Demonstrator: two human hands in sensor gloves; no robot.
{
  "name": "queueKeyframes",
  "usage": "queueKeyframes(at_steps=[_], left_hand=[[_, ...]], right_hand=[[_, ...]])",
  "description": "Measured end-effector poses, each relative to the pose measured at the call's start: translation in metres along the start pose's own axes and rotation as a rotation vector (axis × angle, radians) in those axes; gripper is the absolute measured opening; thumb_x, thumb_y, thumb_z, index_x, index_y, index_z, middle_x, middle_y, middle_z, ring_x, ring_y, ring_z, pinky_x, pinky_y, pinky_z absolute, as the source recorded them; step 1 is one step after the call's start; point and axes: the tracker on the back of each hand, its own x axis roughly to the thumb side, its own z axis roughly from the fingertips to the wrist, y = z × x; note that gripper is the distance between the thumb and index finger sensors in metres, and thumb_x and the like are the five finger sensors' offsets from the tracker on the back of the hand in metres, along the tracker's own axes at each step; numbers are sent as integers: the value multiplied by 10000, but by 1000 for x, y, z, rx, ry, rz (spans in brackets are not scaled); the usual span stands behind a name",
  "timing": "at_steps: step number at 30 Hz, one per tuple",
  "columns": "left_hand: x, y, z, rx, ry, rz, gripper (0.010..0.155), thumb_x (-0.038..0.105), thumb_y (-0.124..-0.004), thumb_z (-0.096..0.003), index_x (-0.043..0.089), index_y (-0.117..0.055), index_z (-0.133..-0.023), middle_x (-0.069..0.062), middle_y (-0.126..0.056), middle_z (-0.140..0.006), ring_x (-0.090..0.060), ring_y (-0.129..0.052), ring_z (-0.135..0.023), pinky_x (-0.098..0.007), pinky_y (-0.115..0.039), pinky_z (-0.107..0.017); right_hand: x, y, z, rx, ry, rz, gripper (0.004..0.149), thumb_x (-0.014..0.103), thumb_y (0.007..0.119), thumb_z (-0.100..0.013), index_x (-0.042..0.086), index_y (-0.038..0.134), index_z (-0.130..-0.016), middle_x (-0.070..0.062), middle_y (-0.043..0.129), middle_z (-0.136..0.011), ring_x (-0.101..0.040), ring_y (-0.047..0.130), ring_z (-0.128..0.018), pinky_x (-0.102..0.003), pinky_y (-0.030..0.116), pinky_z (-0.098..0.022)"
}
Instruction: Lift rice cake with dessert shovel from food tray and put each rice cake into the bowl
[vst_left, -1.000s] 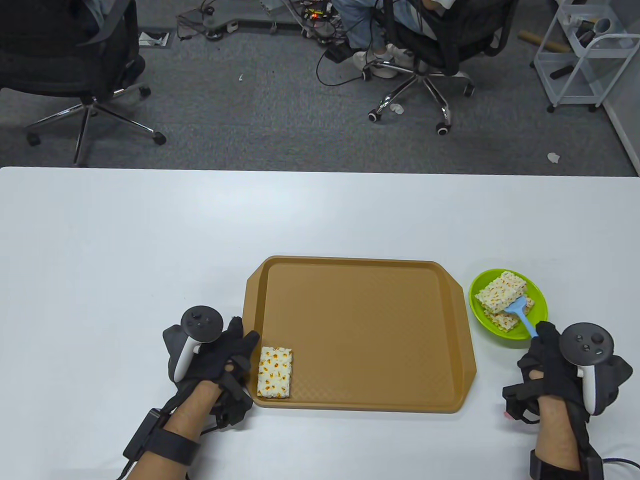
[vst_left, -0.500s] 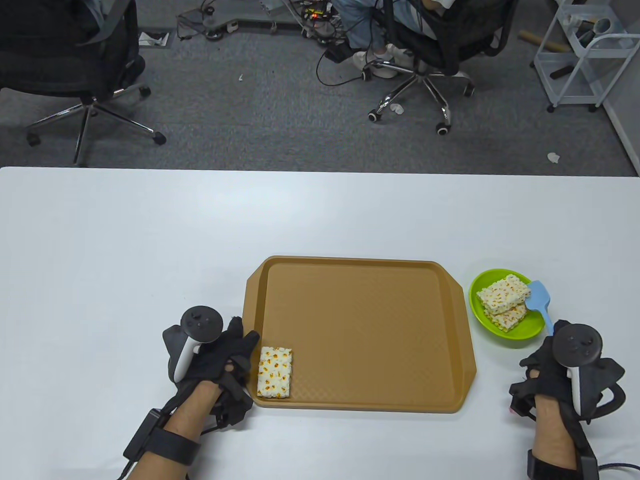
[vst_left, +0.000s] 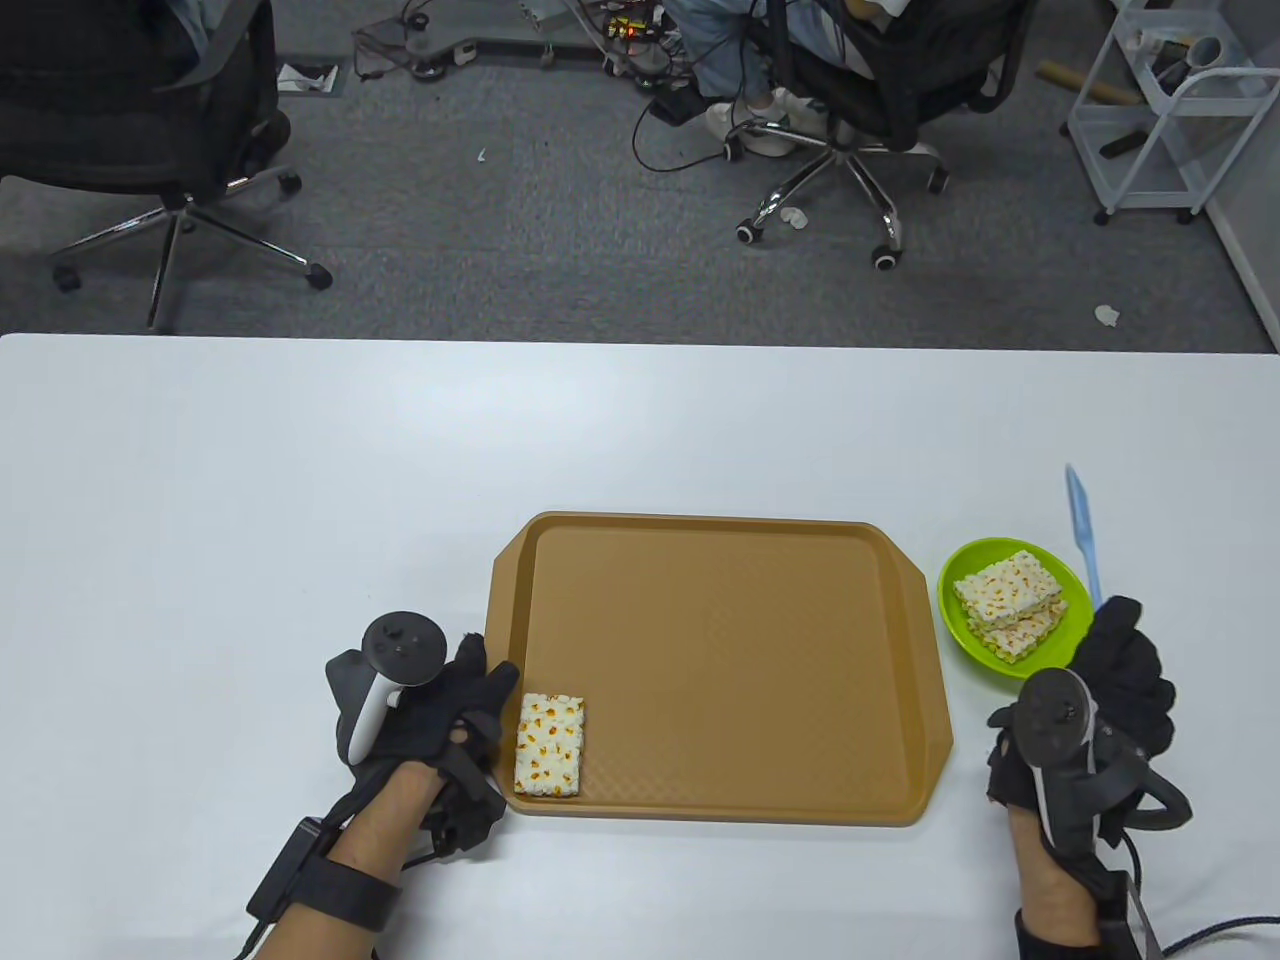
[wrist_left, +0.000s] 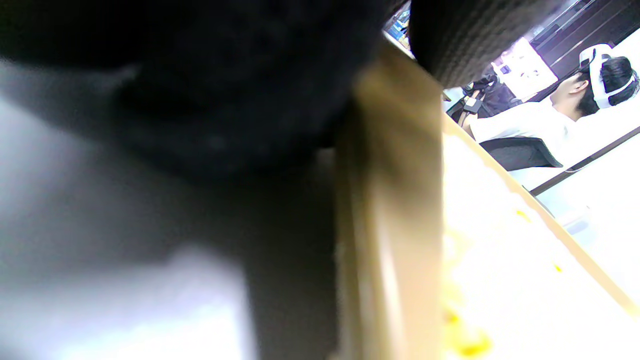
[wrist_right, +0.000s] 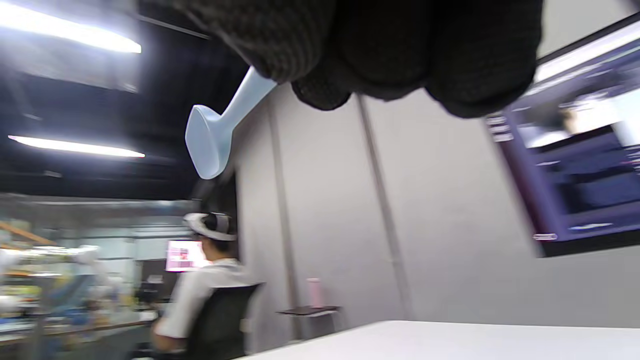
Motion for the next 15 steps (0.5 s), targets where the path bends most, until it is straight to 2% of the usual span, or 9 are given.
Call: queueKeyframes(at_steps=[1, 3, 4, 6, 8, 11, 15], left_hand=[[0, 0, 0, 0, 0, -1, 664, 493, -761, -479, 128, -587, -1006, -51, -998, -482, -150, -1046, -114, -349, -907, -13], [0, 0, 0, 0, -1, -2, 664, 493, -760, -480, 127, -586, -1006, -52, -998, -482, -150, -1046, -116, -349, -907, -14], [0, 0, 0, 0, -1, -1, 663, 493, -760, -479, 128, -587, -1005, -51, -998, -482, -149, -1046, -115, -348, -907, -14], [0, 0, 0, -2, -1, 1, 663, 493, -760, -479, 129, -587, -1005, -52, -998, -482, -150, -1046, -115, -348, -907, -15], [0, 0, 0, -3, -2, 4, 662, 492, -761, -479, 129, -588, -1005, -53, -998, -482, -151, -1046, -116, -349, -907, -14], [0, 0, 0, -6, -3, 8, 662, 492, -761, -479, 129, -587, -1005, -53, -998, -484, -152, -1046, -118, -349, -908, -16], [0, 0, -1, -13, -4, -1, 663, 488, -757, -480, 127, -579, -1008, -53, -997, -490, -151, -1048, -124, -349, -909, -20]], right_hand=[[13, -4, 7, 50, -57, -71, 594, 240, 720, -377, 270, 617, -961, -28, 779, -840, -156, 892, -486, -436, 857, -459], [46, -3, 24, 235, -198, -238, 565, 271, 739, -376, 271, 675, -937, -28, 844, -786, -148, 916, -412, -421, 881, -391], [55, 0, 31, 313, -226, -276, 544, 303, 746, -378, 272, 704, -919, -18, 869, -754, -142, 921, -387, -415, 888, -367], [80, 17, 49, 531, -266, -393, 539, 328, 753, -373, 258, 724, -907, -19, 893, -718, -151, 918, -362, -423, 883, -342], [96, 37, 65, 704, -298, -417, 535, 318, 747, -373, 246, 730, -903, -29, 894, -707, -150, 915, -345, -421, 882, -323], [108, 55, 80, 847, -337, -397, 539, 313, 738, -372, 219, 731, -903, -44, 893, -694, -147, 912, -325, -417, 882, -299], [116, 62, 95, 916, -396, -393, 548, 314, 728, -371, 198, 721, -907, -50, 888, -686, -146, 912, -311, -417, 882, -285]])
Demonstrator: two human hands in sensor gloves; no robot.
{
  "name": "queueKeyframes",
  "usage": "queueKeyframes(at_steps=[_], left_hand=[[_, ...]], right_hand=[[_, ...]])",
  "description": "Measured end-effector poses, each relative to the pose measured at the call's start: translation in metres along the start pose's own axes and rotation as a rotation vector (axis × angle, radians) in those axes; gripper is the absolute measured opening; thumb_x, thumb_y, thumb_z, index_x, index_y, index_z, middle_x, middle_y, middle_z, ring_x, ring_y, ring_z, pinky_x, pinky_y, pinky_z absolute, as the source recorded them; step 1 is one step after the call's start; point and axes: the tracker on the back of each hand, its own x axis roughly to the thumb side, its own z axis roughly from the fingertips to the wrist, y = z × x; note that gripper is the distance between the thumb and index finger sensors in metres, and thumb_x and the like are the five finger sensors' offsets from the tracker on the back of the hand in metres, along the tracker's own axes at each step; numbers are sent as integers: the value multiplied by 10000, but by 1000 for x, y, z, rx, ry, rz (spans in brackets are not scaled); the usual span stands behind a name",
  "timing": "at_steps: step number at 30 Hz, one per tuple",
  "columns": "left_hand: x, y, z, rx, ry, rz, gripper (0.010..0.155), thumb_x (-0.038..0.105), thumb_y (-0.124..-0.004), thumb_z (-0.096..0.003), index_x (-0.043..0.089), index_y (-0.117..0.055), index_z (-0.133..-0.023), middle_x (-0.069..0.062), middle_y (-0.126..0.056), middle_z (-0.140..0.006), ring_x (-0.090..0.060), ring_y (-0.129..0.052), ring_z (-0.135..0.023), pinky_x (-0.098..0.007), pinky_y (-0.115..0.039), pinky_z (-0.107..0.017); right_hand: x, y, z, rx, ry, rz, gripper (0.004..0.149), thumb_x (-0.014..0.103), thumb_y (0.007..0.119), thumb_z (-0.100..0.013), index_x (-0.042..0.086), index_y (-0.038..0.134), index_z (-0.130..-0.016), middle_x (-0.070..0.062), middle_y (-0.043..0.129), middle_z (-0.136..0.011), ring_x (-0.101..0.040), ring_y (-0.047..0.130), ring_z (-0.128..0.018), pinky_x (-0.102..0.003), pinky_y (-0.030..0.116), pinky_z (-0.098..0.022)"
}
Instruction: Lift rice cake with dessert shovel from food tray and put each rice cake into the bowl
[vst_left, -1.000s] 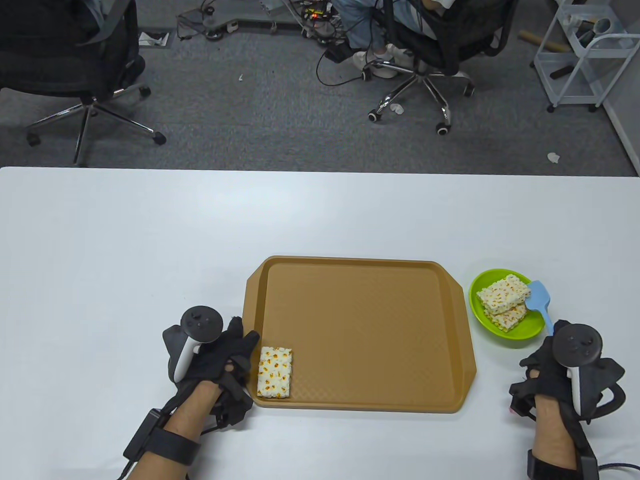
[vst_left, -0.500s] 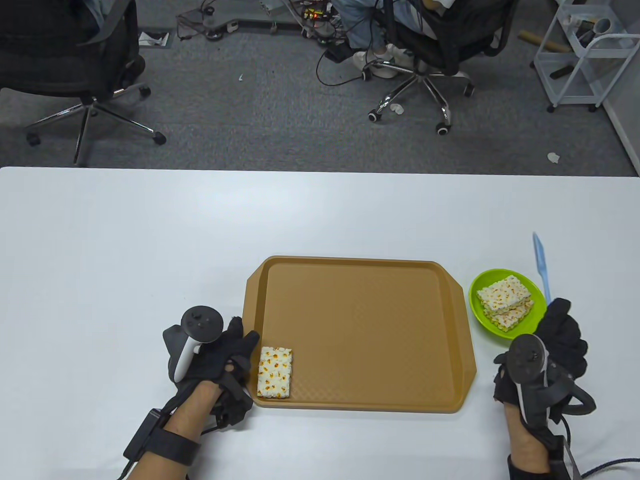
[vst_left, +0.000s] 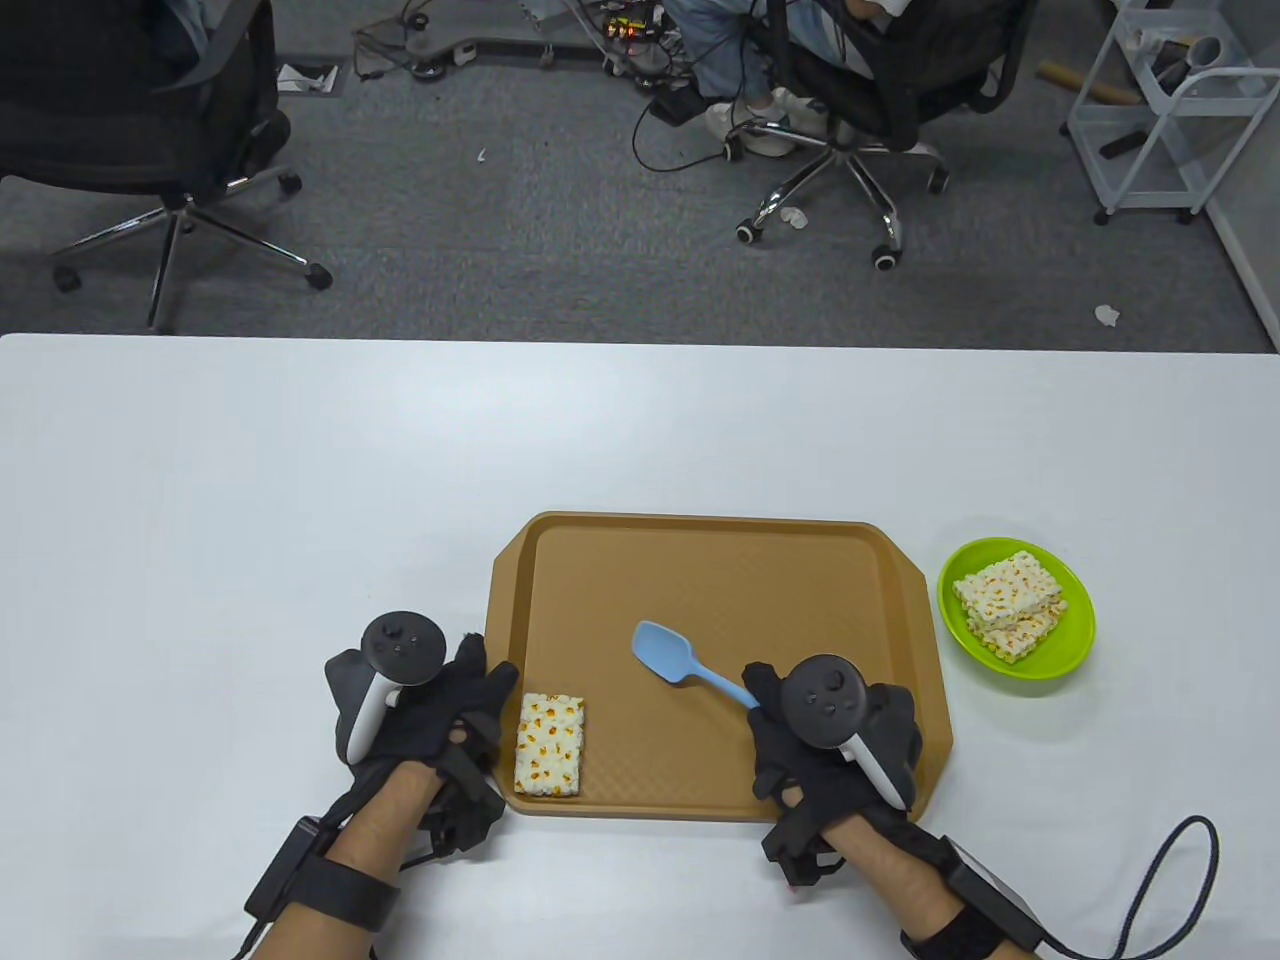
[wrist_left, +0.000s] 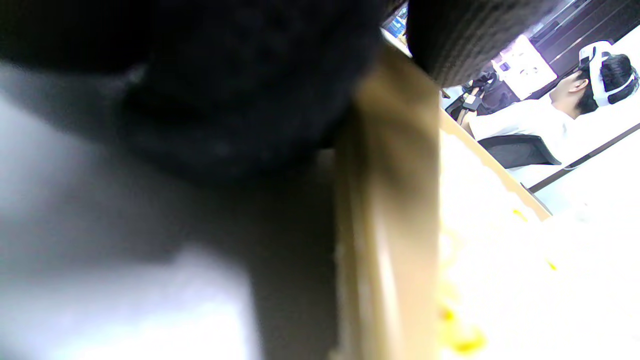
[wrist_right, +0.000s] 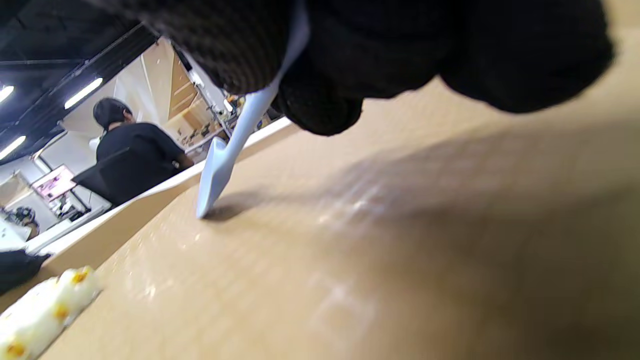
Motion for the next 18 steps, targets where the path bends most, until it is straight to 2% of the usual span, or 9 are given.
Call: queueKeyframes(at_steps=[3, 12, 18], left_hand=[[0, 0, 0, -5, -1, 1, 664, 487, -757, -480, 125, -577, -1008, -53, -997, -491, -151, -1048, -125, -350, -910, -21], [0, 0, 0, 0, 1, 6, 664, 488, -757, -479, 129, -580, -1008, -51, -996, -491, -150, -1047, -126, -349, -910, -22], [-1, 0, 0, -5, 2, 10, 662, 487, -758, -480, 130, -578, -1008, -48, -997, -495, -153, -1048, -126, -351, -910, -23]], right_hand=[[5, 4, 2, 13, -53, 15, 545, 311, 730, -368, 199, 728, -902, -47, 893, -678, -147, 914, -304, -418, 882, -280], [34, 3, -3, 213, -160, 72, 547, 290, 735, -357, 199, 739, -897, -48, 900, -668, -158, 916, -299, -430, 882, -279], [23, -7, -17, 374, -126, 1, 547, 286, 745, -354, 182, 748, -891, -56, 911, -654, -155, 924, -274, -425, 888, -254]])
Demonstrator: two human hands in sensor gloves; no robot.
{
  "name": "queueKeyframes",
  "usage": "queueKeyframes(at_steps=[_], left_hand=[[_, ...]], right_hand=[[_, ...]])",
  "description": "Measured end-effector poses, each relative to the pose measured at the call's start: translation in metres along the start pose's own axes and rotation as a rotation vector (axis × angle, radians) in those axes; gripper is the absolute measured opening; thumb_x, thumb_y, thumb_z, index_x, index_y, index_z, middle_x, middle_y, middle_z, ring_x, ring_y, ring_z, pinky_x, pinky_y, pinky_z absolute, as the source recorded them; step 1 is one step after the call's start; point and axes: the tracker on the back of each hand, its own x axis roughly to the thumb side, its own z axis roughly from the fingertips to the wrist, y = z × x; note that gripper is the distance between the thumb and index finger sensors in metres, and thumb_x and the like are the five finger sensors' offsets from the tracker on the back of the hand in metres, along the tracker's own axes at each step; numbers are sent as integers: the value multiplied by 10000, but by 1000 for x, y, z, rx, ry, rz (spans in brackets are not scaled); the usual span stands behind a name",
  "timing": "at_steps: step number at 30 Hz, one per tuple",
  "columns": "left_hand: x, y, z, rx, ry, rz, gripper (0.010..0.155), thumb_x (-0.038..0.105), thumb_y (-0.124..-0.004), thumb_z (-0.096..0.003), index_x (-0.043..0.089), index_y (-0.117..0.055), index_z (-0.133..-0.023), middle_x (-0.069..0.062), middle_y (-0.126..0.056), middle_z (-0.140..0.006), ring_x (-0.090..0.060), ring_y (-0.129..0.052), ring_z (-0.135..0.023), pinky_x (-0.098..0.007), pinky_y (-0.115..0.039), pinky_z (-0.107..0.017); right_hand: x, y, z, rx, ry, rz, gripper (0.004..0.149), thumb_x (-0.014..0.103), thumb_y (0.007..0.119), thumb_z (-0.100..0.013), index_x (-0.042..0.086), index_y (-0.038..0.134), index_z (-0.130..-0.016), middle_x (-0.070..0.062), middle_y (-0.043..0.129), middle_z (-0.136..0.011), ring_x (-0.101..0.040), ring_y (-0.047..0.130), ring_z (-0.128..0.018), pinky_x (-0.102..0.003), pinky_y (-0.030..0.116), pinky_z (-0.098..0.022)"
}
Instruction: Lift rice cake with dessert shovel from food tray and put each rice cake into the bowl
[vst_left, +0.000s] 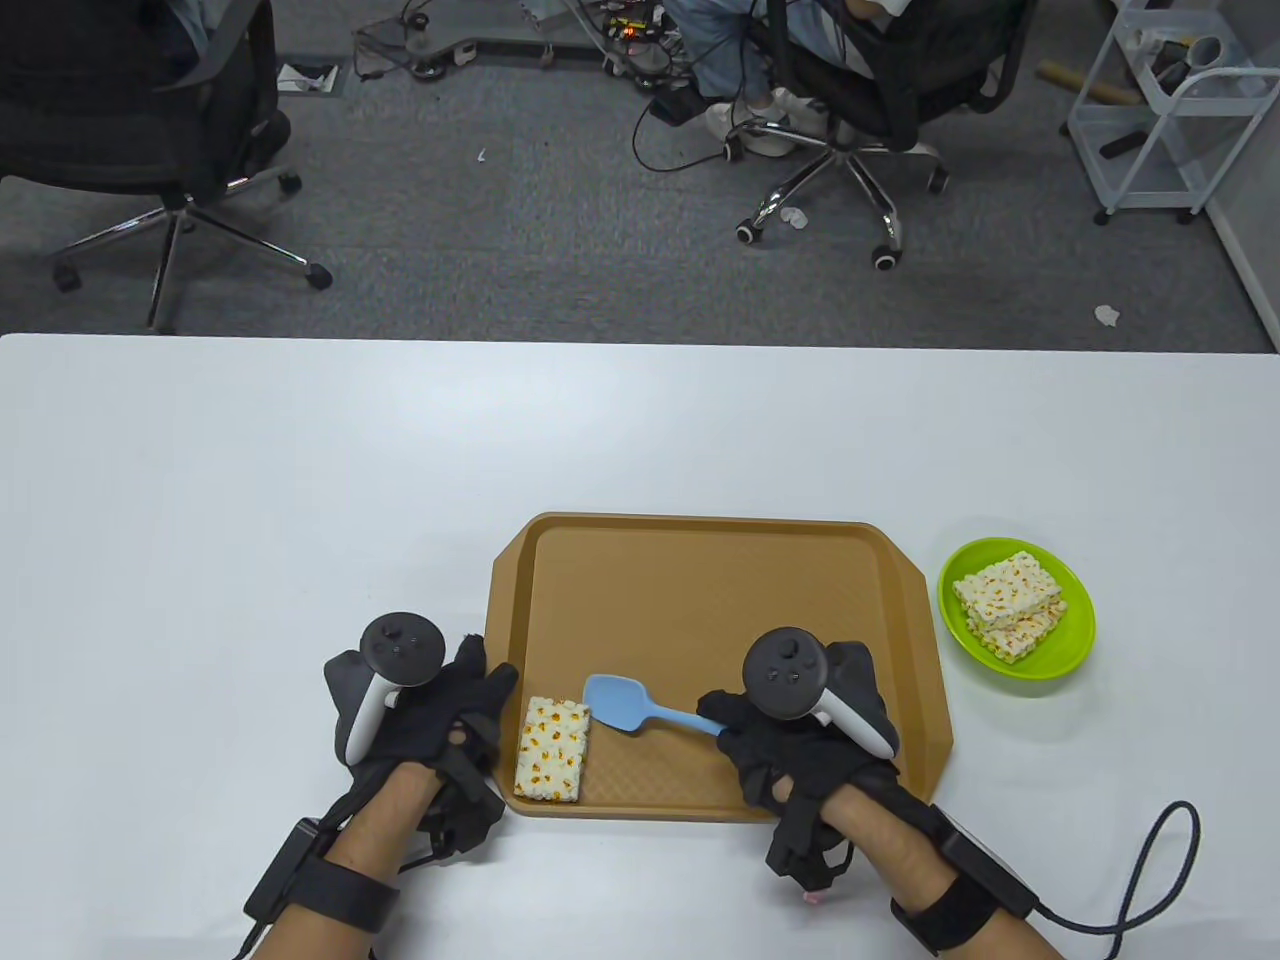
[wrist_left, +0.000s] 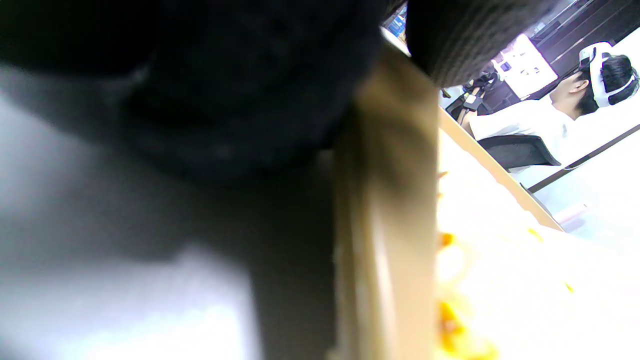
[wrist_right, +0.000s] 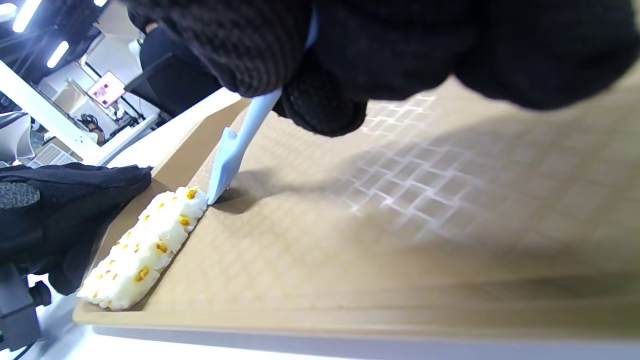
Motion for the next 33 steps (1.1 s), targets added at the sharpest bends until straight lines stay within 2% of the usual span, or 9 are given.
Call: queueKeyframes(at_steps=[4, 5, 8, 11, 24, 28, 33], left_hand=[[0, 0, 0, -4, -1, 3, 662, 486, -758, -481, 130, -576, -1008, -48, -996, -495, -153, -1048, -126, -351, -910, -23], [0, 0, 0, -4, -1, 4, 661, 487, -758, -481, 130, -578, -1007, -49, -996, -495, -154, -1048, -126, -351, -910, -23], [0, 0, 0, -5, -1, 5, 662, 487, -759, -480, 128, -578, -1007, -49, -997, -493, -153, -1048, -126, -350, -910, -22], [0, 0, 0, -4, -1, 5, 661, 487, -758, -481, 130, -578, -1007, -48, -996, -494, -153, -1048, -125, -350, -910, -23], [-1, 0, 0, 0, -1, -1, 661, 487, -756, -481, 128, -578, -1008, -45, -997, -492, -152, -1047, -124, -350, -910, -23], [-1, 1, 0, -5, 0, 6, 661, 487, -756, -481, 131, -577, -1008, -45, -998, -494, -154, -1048, -126, -351, -910, -24], [-1, 0, 0, -6, 2, 12, 663, 488, -758, -480, 133, -578, -1009, -44, -999, -494, -155, -1048, -126, -351, -910, -25]], right_hand=[[-11, -1, -1, 73, -26, -34, 546, 287, 752, -353, 183, 753, -889, -56, 916, -650, -155, 927, -264, -423, 889, -245], [-14, 2, -2, 120, -41, -45, 546, 290, 750, -354, 186, 750, -891, -53, 915, -652, -152, 928, -264, -420, 891, -244], [-19, 13, -2, 107, -43, -111, 546, 296, 749, -355, 182, 752, -888, -53, 916, -646, -145, 928, -247, -411, 893, -227], [-20, 24, -2, 166, -36, -182, 551, 307, 740, -366, 173, 727, -901, -52, 909, -649, -138, 930, -232, -402, 895, -213], [21, 51, -4, 131, -59, -174, 552, 320, 734, -370, 157, 718, -897, -51, 909, -626, -112, 922, -170, -373, 898, -156], [19, 54, 1, 93, -83, -192, 555, 325, 723, -372, 152, 715, -900, -47, 906, -625, -99, 916, -171, -361, 897, -157], [8, 57, 5, 88, -58, -309, 558, 312, 703, -366, 138, 717, -896, -51, 900, -619, -92, 904, -173, -357, 892, -159]])
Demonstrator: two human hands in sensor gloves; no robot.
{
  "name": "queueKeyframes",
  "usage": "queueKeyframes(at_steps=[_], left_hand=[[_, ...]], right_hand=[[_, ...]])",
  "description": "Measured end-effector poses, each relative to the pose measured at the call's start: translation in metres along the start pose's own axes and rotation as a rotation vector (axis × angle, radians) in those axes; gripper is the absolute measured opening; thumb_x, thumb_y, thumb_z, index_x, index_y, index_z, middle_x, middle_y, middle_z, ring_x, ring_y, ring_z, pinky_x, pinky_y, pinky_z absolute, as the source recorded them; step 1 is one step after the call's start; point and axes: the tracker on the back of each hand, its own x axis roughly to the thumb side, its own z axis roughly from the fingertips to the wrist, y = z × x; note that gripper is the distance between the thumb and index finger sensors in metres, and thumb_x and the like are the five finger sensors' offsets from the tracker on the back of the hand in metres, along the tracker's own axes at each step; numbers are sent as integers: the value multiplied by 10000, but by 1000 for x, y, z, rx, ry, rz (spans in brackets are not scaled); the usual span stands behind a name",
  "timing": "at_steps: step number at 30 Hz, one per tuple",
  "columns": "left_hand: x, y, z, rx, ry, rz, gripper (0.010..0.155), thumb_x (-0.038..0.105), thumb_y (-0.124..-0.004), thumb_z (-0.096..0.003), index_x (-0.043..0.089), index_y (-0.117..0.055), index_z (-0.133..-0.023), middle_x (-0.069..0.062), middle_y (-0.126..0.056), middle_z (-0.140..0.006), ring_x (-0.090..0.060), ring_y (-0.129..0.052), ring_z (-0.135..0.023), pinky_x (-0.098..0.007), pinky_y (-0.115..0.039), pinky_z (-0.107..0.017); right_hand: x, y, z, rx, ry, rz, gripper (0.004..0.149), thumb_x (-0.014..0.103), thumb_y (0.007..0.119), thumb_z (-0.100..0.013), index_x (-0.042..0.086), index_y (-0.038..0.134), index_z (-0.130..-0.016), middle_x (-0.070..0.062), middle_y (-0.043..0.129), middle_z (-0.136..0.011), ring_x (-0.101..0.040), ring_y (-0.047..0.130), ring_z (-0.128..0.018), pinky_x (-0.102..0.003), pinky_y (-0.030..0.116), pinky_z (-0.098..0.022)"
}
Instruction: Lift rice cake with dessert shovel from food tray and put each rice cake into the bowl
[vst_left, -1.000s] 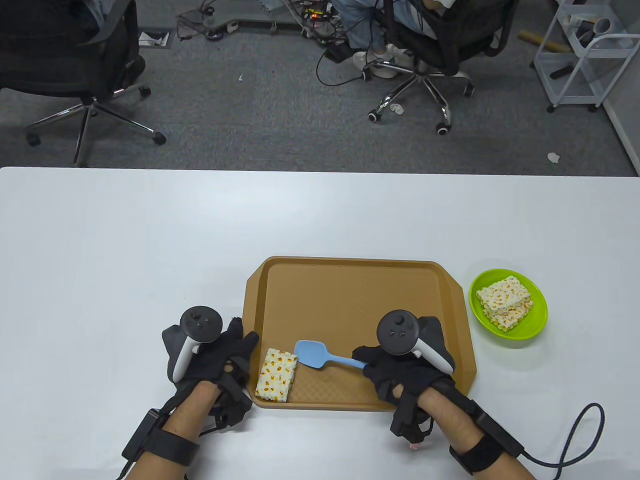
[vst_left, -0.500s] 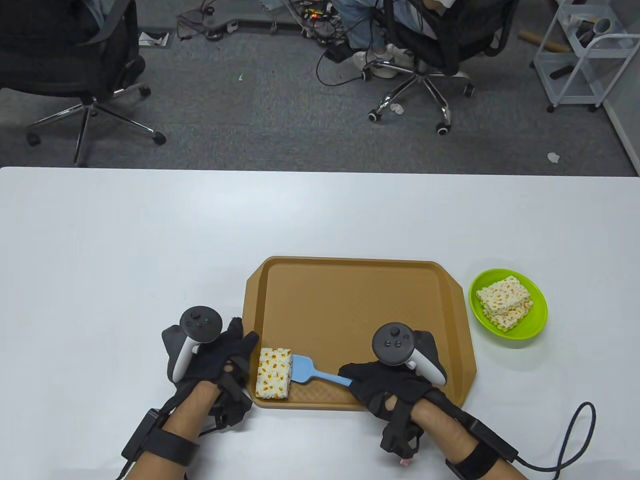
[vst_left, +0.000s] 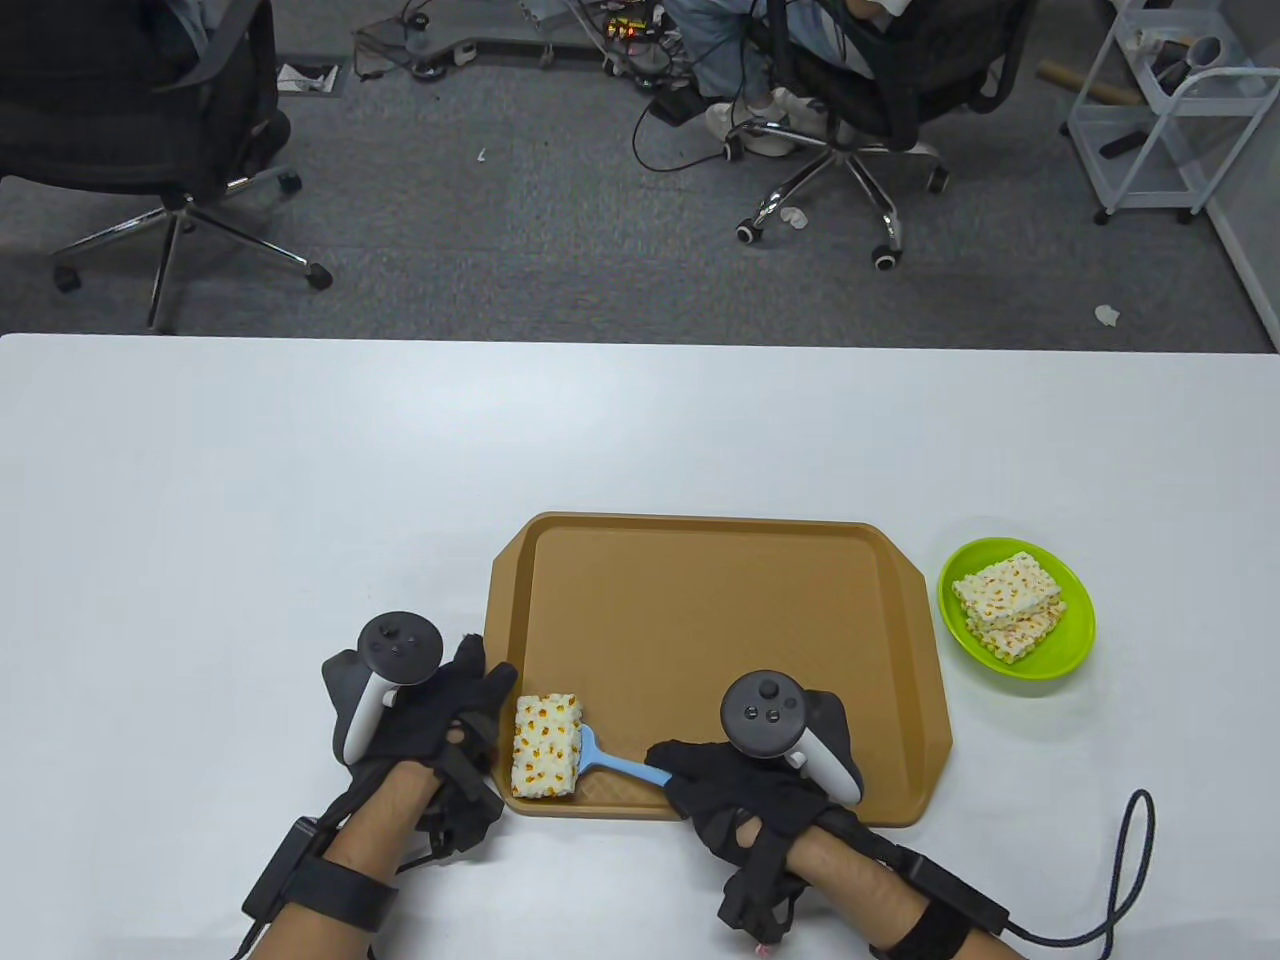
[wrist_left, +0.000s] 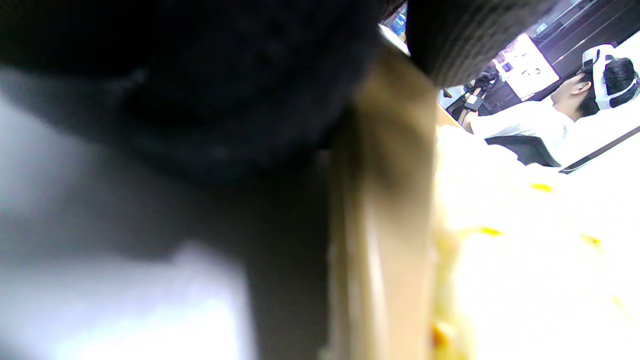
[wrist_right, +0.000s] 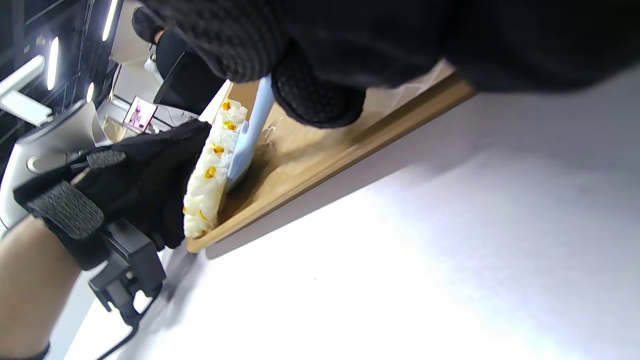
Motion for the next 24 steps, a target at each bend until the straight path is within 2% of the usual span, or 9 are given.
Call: queueKeyframes(at_steps=[10, 18, 24], left_hand=[[-1, 0, 0, -3, 0, 7, 662, 488, -758, -479, 136, -578, -1009, -43, -998, -496, -155, -1049, -129, -352, -911, -27], [-1, 0, 0, -8, 0, 15, 658, 491, -756, -480, 140, -581, -1008, -42, -999, -498, -156, -1052, -134, -350, -913, -31], [-1, 1, 0, -6, 0, 3, 660, 499, -758, -478, 143, -587, -1007, -33, -1006, -496, -162, -1072, -141, -347, -925, -38]], right_hand=[[-18, -44, 28, -103, 25, -138, 555, 315, 703, -371, 133, 720, -895, -54, 903, -615, -87, 902, -168, -351, 892, -154], [-49, -98, 60, -288, 62, -240, 553, 319, 706, -376, 129, 724, -895, -57, 906, -612, -85, 904, -164, -349, 892, -152], [-71, -134, 90, -443, 144, -298, 552, 321, 706, -380, 122, 730, -894, -62, 912, -605, -83, 904, -160, -347, 894, -148]])
